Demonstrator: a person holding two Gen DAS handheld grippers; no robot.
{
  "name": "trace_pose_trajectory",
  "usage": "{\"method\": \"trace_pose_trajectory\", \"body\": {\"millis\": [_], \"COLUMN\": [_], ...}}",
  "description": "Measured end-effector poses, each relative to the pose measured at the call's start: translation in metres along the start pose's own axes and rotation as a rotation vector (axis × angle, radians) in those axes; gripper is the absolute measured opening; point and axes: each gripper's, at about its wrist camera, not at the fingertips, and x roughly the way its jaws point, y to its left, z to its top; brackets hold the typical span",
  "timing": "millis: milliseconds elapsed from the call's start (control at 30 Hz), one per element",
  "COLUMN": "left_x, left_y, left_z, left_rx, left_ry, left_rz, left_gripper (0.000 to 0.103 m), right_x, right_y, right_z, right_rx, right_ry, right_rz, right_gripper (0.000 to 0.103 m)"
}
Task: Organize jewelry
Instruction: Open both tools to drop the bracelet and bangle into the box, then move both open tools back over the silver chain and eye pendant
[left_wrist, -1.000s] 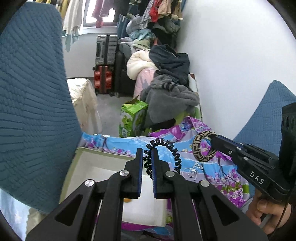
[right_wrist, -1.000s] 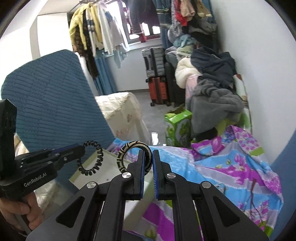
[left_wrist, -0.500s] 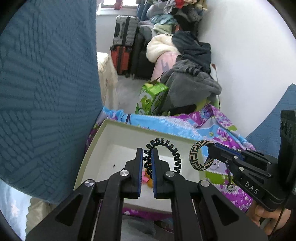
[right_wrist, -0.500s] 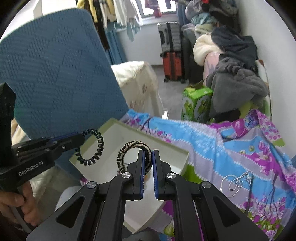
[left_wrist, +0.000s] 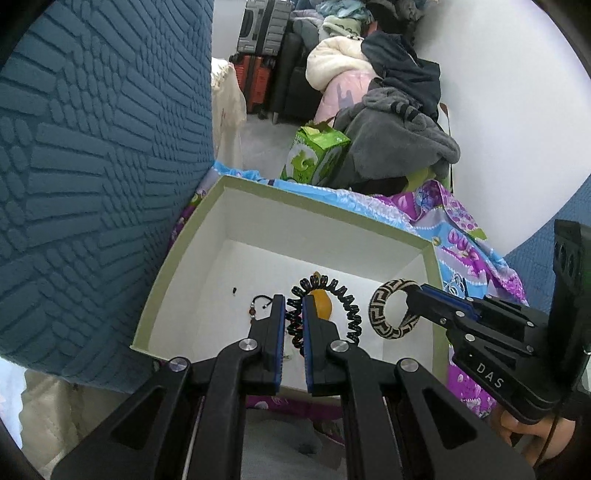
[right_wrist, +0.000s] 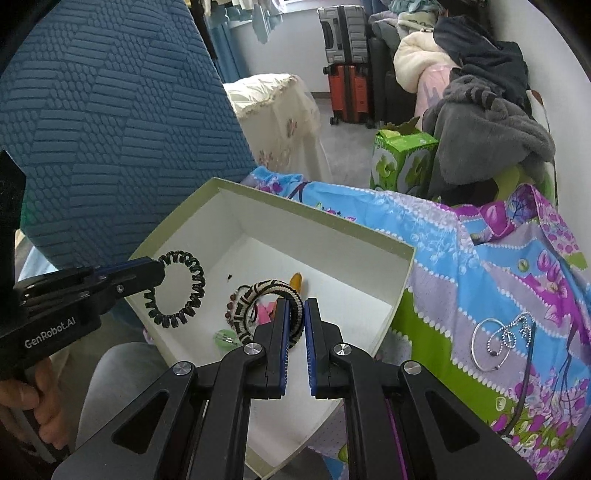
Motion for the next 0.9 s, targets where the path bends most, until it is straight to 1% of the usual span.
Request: {"method": "trace_pose_trajectory", "body": {"millis": [133,200,233,300,333,367,400,467,533,567,600,667,700,900], "left_x": [-0.005,-0.011,-0.012,-0.016,-0.017,-0.019,-0.024,-0.031,-0.039,-0.043,-0.048,-0.056,-0.06,-0.079], "left_y": [-0.001,0.0,0.0,-0.001,-0.002,-0.003,-0.006,-0.013,-0.019,-0.023,-0.028,-0.036,-0.04,-0.069], "left_z": [0.003,0.005,0.005,0.007,0.008,0.01,0.011,0.014,0.016,0.017,0.018,0.021,0.022,0.025], "left_rx": [-0.007,-0.012,-0.014,-0.018,-0.021,-0.024,-0.024,-0.013,-0.002,0.003,0.009,0.024,0.03,0.063], "left_ry": [-0.015,-0.025,-0.027,-0.03,-0.031,-0.036,-0.047,-0.067,-0.086,-0.094,-0.103,-0.129,-0.142,-0.198], "left_rz": [0.011,0.015,0.017,0.012,0.01,0.01,0.016,0.018,0.012,0.013,0.016,0.02,0.018,-0.015], "left_gripper": [0.009,0.009,0.009,0.011,0.013,0.022,0.032,0.041,0.043,0.047,0.054,0.062,0.065,0.068], "right_x": [0.002,-0.002,-0.005,-0.014,-0.018,-0.022,-0.028,-0.04,-0.053,-0.058,-0.066,-0.079,-0.088,-0.127], "right_y": [-0.002,-0.002,-0.002,-0.003,-0.003,-0.004,-0.005,-0.006,-0.007,-0.008,-0.009,-0.011,-0.013,-0.028], "right_z": [-0.001,0.001,0.002,0.004,0.006,0.008,0.01,0.013,0.016,0.018,0.019,0.022,0.023,0.021], "right_rx": [0.01,0.008,0.008,0.003,0.001,0.0,0.001,0.002,-0.004,-0.006,-0.007,-0.007,-0.006,0.005], "right_ry": [0.013,0.003,-0.002,-0.025,-0.034,-0.045,-0.058,-0.084,-0.111,-0.123,-0.138,-0.165,-0.184,-0.256], "right_rz": [0.003,0.0,-0.001,-0.002,-0.002,-0.001,0.0,0.003,0.002,0.001,0.0,0.001,0.002,-0.024], "right_gripper": [0.01,0.014,0.022,0.024,0.024,0.024,0.024,0.024,0.024,0.024,0.024,0.024,0.024,0.024]}}
